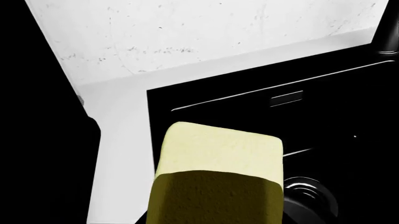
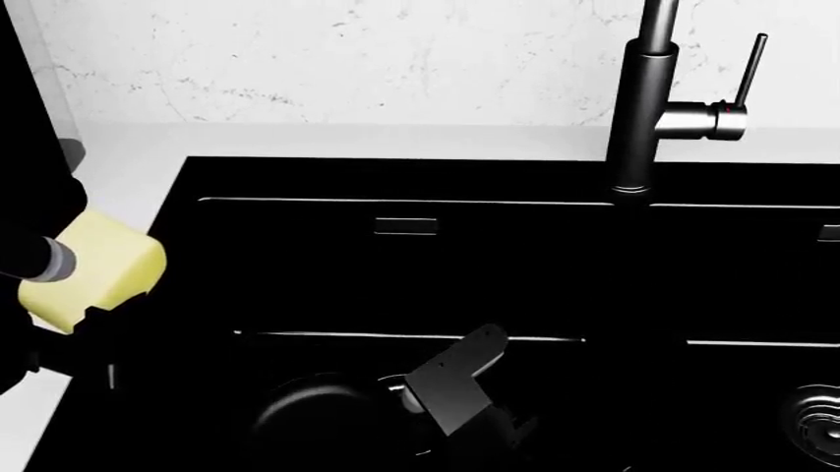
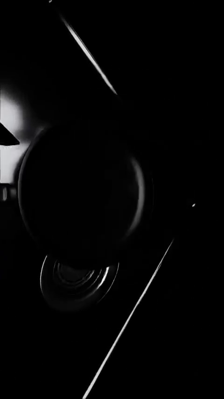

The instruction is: Pick the pan and sponge and place them into the sink. Then turn on the water.

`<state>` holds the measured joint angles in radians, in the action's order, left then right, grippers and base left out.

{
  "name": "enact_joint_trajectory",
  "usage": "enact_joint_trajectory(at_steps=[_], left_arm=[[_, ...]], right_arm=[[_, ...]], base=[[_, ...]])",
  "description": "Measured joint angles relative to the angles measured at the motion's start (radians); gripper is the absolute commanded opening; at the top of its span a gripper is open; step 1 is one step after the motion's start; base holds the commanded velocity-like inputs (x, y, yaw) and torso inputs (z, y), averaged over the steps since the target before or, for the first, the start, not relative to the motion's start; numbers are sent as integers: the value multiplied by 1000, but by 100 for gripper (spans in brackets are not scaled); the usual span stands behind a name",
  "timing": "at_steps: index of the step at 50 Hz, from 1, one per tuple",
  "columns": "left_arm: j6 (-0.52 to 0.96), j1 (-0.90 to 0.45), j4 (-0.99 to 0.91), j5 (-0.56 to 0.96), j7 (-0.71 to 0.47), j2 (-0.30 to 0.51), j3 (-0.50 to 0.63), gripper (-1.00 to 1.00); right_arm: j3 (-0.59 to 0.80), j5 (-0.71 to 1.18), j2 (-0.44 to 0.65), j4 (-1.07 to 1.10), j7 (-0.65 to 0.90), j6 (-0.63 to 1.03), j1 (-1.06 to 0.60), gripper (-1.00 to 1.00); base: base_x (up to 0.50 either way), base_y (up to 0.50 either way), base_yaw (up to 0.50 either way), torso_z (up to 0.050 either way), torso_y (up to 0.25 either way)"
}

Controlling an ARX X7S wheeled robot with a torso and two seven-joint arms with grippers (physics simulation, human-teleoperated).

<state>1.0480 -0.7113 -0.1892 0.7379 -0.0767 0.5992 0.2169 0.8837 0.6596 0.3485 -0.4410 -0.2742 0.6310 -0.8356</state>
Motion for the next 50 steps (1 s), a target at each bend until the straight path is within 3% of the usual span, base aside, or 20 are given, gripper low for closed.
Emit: enact_joint_trajectory(at_steps=[19, 50], left_arm=[[-6, -3, 8, 0, 7, 3, 8, -100], [-4, -21, 16, -1, -3, -19, 34, -100]], right_arm=[[-19, 27, 19, 78, 38, 43, 8, 100], [-239, 154, 218, 512, 339, 154, -18, 100]], base=[[-2, 0, 0, 0, 0], [0, 0, 0, 0, 0]])
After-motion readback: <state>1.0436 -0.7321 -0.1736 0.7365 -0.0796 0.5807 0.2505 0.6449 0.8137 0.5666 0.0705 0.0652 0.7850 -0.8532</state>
